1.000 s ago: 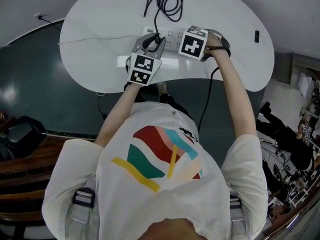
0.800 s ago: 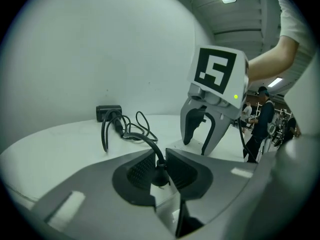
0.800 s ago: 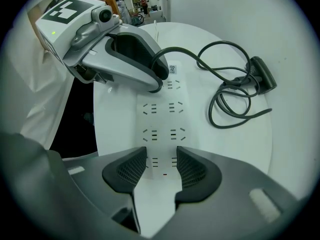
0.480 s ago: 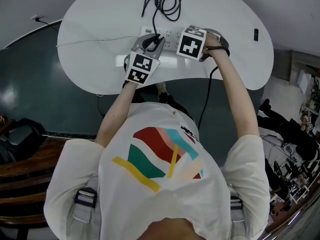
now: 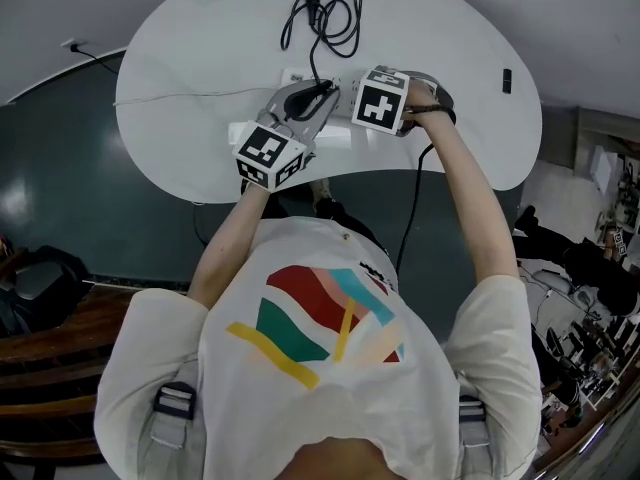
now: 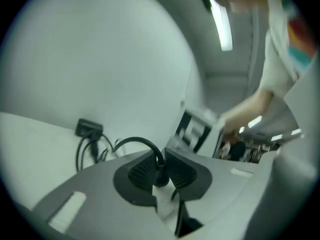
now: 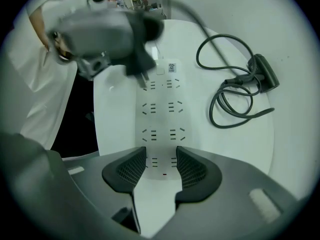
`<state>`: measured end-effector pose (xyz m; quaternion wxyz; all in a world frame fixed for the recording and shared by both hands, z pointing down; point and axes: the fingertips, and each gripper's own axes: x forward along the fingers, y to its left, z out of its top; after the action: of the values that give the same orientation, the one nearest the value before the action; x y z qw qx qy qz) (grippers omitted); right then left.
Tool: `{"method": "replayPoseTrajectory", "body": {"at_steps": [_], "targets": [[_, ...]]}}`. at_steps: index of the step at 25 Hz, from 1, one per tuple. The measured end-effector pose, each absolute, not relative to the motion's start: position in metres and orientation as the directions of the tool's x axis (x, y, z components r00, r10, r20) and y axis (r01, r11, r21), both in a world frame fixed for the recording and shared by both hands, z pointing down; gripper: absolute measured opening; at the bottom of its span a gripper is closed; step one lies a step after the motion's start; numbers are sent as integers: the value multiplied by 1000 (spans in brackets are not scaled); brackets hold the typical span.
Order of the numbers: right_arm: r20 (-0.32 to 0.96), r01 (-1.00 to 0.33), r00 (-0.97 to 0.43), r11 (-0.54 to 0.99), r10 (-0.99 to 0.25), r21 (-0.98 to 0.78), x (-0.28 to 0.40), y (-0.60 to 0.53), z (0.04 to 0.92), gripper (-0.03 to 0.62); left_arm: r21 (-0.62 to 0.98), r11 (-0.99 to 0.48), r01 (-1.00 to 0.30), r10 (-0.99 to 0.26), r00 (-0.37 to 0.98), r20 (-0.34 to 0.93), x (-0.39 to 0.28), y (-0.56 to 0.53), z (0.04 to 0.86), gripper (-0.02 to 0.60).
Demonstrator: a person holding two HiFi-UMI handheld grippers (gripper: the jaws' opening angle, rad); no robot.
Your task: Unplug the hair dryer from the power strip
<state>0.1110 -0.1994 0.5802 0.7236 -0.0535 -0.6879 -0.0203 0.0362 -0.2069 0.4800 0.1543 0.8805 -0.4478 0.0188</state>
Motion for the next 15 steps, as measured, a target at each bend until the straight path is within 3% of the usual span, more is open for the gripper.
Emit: {"method": "replayPoseTrajectory", "body": {"at_steps": [2, 15], "targets": [[998, 106, 46, 994, 35, -40, 111, -205, 579, 207, 195, -588, -785, -790, 609, 70, 51, -224, 433, 49], [999, 99, 31, 994, 31, -34, 111, -204, 582, 206, 99, -549, -830, -823, 557, 108, 29, -233, 419, 54]]}}
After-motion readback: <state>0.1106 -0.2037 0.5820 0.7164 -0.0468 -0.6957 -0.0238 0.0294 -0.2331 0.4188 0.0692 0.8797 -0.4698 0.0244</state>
